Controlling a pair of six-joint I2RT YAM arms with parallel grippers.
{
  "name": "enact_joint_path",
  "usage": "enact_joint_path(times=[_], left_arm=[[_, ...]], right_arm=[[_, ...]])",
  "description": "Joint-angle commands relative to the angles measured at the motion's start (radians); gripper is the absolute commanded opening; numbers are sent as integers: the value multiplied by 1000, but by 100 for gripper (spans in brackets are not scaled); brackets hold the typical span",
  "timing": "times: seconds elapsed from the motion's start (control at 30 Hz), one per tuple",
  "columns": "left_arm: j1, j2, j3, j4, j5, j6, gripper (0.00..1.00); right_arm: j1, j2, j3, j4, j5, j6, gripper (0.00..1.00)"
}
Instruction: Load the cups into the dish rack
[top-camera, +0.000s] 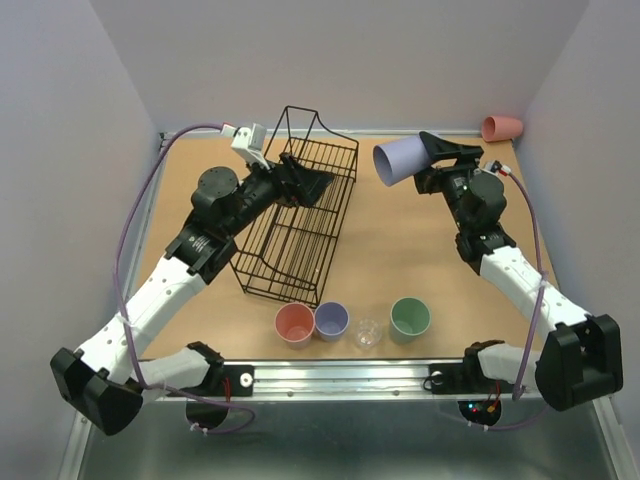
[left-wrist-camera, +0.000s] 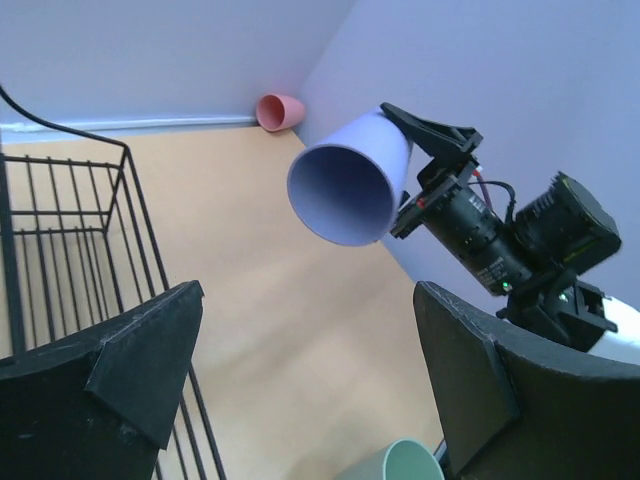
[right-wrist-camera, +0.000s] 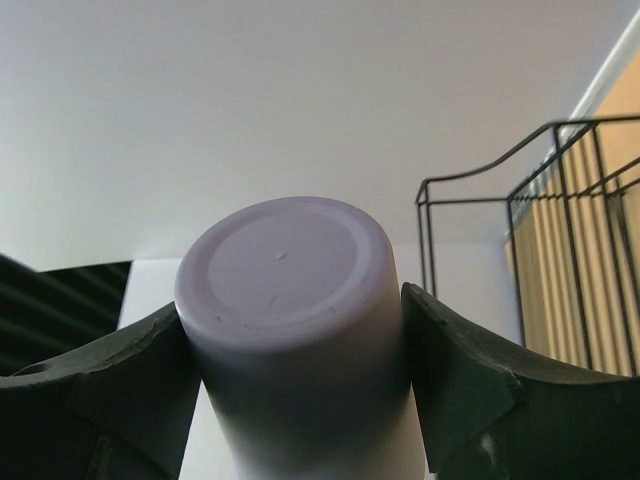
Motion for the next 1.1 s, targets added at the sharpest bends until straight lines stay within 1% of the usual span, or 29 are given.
enact_joint_path(times=[0.0,0.03,0.07,0.17,0.3,0.43,0.47,0.6,0.73,0.8,1.07], left_arm=[[-33,89,93,67,35,-61,97],[-65,105,113,51,15,-58,97],[-74,117,127,40,-18,-65,97],[-111,160,185,49,-52,-107,97],[-175,212,247,64,-86,-119,97],[-225,240,259,129,-92,-125,97],[-228,247,265,150,-80,-128,97],[-241,296,302,153,-48,-104,97],[-261,342,319,172,-51,-102,97],[-267,358,334,179,-52,-98,97],[-280,396,369,201,-75,-79,97]], right_arm=[[23,-99,-45,84,-59,164,0],[23,-116,-50,79,-62,166,0],[25,-128,-53,73,-63,166,0],[25,-182,-82,59,-63,189,0],[25,-229,-105,38,-65,194,1],[23,-246,-113,33,-68,186,0],[25,-251,-113,33,-66,183,0],[23,-252,-104,33,-53,175,0],[25,-234,-71,24,-80,161,1],[26,-228,-58,13,-119,155,0],[36,-212,-45,-2,-129,152,0]])
